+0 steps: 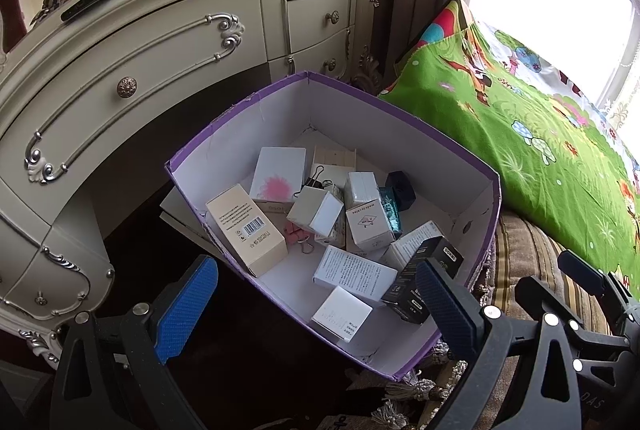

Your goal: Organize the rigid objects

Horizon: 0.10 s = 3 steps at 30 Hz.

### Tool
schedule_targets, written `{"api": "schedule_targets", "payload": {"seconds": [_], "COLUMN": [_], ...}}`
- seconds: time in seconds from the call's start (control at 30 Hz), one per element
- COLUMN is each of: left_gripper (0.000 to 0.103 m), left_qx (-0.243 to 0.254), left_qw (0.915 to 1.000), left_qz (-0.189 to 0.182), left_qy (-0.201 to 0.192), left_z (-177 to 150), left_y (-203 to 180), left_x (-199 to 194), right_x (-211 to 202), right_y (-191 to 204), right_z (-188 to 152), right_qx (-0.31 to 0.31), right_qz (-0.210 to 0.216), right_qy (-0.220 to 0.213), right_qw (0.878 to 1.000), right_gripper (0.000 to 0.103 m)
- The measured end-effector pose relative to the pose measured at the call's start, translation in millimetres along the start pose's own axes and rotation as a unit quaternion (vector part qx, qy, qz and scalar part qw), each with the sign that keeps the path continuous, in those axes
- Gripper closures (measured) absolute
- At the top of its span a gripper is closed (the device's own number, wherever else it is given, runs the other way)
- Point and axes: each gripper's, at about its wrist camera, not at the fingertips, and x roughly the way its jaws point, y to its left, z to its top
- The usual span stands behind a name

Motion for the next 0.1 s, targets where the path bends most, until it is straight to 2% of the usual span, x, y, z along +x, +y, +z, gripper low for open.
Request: {"api": "schedule_targets", "payload": {"seconds": [0.1], "left_gripper": [0.002], "left_qx": [0.003], "left_qw": [1.0], "left_qz": [-0.003], "left_qy": [0.001], "left_z": [1.6], "left_y": [0.0], "left_x": [2.0], "right_x": [0.2], "right_y": [0.4], "right_z": [-1.1], "right_qx": [0.0], "right_qz": [0.0], "right_qy": [0.0], "right_qw": [1.0], "right_gripper": [0.013]}}
